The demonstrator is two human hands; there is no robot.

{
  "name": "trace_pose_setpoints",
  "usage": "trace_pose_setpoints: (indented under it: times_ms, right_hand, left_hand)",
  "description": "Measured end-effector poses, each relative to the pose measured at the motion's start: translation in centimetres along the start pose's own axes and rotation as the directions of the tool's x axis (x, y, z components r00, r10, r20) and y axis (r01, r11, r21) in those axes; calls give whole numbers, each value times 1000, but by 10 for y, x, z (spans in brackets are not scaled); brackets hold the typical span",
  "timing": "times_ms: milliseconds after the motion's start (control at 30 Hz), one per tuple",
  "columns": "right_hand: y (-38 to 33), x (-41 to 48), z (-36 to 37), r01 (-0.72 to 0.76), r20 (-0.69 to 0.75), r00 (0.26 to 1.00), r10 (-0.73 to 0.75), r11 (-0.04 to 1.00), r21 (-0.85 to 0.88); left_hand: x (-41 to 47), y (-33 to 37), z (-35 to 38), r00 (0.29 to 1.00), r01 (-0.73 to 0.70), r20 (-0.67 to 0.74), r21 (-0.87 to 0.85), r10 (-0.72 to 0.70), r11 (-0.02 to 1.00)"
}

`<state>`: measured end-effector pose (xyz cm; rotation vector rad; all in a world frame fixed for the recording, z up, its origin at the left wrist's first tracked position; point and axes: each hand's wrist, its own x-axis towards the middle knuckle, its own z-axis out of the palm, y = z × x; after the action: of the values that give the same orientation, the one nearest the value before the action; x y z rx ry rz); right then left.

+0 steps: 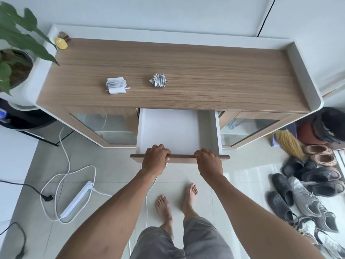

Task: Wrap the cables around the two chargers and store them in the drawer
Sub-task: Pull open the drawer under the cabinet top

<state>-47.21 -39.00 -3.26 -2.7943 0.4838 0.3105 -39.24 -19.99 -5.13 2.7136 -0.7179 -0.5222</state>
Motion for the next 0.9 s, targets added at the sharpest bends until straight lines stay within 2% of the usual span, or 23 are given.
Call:
trace_pose_setpoints:
  times_ms: [233, 400, 633, 833, 900]
  right_hand:
    - [-7, 6, -20, -26, 187, 982, 21, 999, 26]
    - [-29, 23, -47, -28, 232, 973, 11, 997, 71]
    - [-76, 71, -111, 104, 93, 988, -121, 981, 161]
    - [-96, 114, -149, 221, 22, 972, -233, 944, 245]
    - [-94, 125, -152, 277, -3, 959, -284, 934, 227]
  left_hand:
    - [-4, 11, -18, 997, 66, 45, -65, -63, 996]
    - [4, 13, -55, 994, 110, 6, -105, -110, 988]
    - [33, 10, -138, 970, 113, -203, -105, -133, 988]
    - [44, -9, -186, 926, 205, -298, -125, -234, 971]
    - [46, -17, -192, 904, 247, -329, -123, -274, 961]
